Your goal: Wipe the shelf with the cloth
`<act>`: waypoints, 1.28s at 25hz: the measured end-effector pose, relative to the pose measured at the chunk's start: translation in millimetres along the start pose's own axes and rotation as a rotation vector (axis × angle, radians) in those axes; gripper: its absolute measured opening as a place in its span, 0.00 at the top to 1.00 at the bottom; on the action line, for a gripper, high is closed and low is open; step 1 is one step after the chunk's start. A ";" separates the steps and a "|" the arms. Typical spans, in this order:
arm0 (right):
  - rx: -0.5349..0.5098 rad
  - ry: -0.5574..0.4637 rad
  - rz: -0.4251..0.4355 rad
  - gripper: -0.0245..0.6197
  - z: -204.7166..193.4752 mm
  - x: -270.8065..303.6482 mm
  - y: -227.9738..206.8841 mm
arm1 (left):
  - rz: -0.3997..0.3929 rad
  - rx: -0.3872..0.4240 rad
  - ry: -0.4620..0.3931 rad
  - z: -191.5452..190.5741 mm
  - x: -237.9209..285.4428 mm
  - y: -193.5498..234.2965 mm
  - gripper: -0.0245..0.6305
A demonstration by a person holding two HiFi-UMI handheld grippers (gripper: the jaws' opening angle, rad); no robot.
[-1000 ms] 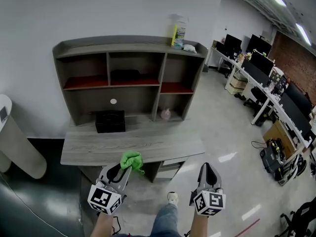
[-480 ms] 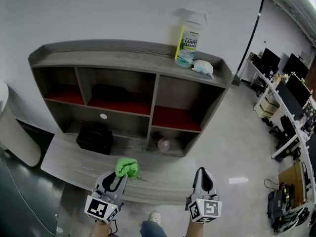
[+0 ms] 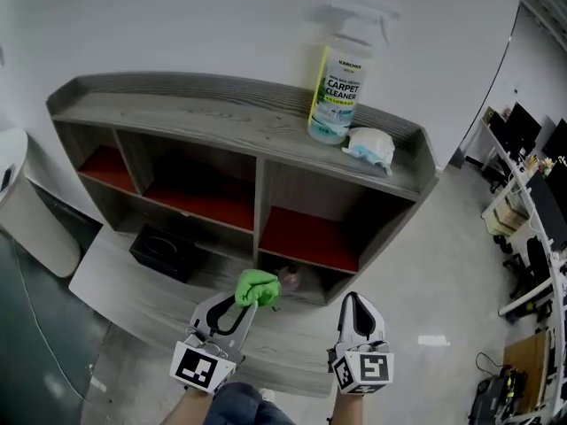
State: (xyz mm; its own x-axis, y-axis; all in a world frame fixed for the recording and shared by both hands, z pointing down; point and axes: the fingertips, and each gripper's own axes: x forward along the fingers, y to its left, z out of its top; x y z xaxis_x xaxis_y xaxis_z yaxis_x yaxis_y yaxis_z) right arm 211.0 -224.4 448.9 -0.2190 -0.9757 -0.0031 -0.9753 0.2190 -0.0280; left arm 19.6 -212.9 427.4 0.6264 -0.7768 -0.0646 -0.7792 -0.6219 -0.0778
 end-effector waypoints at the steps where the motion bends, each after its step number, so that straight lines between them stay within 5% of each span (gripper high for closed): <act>1: -0.002 -0.004 0.013 0.95 4.4 5.3 -0.3 | 0.011 0.001 -0.007 6.1 11.2 0.4 0.83; 13: -0.038 -0.025 0.093 0.95 50.0 50.2 -0.1 | 0.118 0.003 -0.006 42.3 114.9 24.0 0.83; 23: -0.064 0.001 0.120 0.95 42.5 46.8 0.9 | 0.212 0.000 0.124 -7.6 153.2 27.0 0.83; 32: -0.066 0.013 0.090 0.95 39.7 35.4 -14.7 | 0.204 -0.034 0.239 -54.6 162.9 28.0 0.83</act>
State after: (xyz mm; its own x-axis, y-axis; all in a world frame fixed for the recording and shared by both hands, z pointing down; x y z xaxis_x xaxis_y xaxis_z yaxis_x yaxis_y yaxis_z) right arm 218.7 -262.3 409.6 -0.3057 -0.9521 0.0099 -0.9513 0.3059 0.0378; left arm 98.7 -362.2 469.0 0.4374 -0.8848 0.1606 -0.8912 -0.4504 -0.0542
